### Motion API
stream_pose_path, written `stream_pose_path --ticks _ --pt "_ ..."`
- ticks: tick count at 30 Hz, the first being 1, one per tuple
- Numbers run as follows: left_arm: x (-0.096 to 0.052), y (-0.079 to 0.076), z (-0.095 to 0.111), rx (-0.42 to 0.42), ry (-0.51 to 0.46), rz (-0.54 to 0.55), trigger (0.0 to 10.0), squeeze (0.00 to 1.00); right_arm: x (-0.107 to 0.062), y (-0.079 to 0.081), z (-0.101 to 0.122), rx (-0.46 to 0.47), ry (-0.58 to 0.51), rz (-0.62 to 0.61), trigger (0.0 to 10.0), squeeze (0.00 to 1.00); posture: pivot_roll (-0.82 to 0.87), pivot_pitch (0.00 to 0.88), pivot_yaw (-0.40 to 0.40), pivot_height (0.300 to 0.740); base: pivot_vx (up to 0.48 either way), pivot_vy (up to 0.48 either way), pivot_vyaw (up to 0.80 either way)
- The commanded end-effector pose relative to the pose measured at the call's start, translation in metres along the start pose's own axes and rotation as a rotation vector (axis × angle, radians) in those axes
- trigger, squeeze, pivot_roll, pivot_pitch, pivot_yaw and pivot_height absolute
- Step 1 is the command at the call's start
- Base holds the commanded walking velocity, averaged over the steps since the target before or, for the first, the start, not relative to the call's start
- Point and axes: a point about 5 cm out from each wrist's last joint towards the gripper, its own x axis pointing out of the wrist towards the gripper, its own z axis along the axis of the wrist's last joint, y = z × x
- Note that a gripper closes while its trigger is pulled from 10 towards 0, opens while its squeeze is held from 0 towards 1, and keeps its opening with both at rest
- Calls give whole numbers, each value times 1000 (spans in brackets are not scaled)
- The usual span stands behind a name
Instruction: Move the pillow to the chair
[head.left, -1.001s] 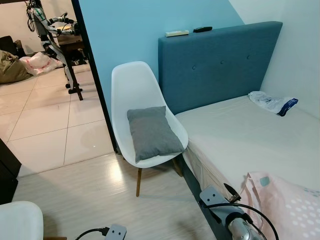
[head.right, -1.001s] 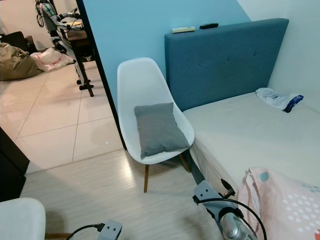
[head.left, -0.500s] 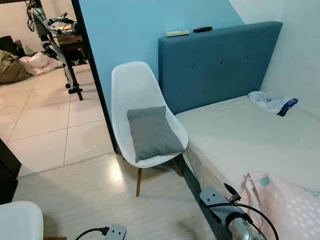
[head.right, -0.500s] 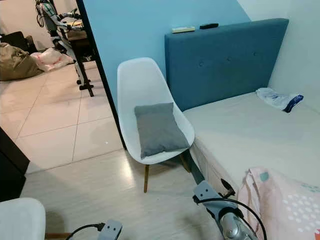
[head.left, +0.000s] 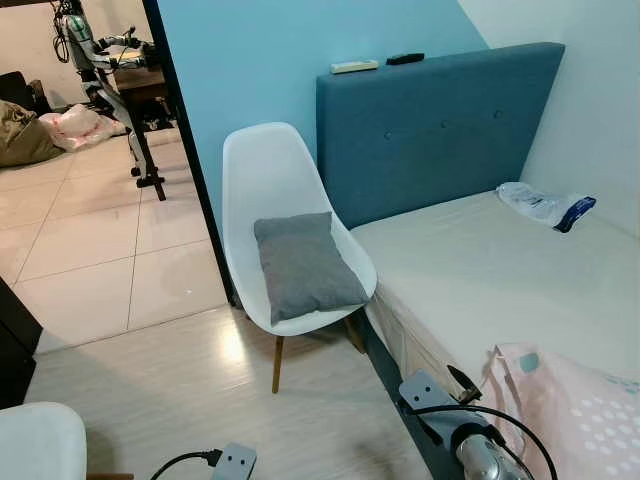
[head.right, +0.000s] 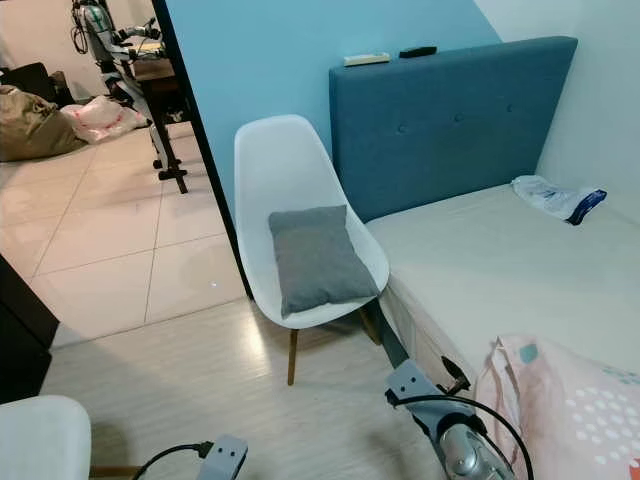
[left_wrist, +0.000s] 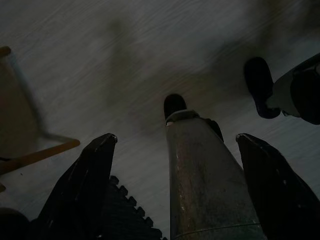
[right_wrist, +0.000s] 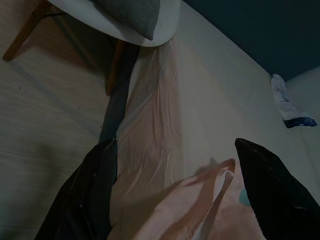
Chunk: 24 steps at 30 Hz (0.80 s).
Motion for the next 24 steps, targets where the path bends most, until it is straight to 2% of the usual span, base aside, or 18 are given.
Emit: stream_pose_path --ticks 1,24 --pt "-1 6 -2 4 6 12 10000 0 1 0 1 18 8 -5 10000 0 -83 0 24 740 0 0 0" --pt "-1 6 -2 4 9 14 10000 0 1 1 1 18 7 -4 10000 0 -78 0 25 740 0 0 0"
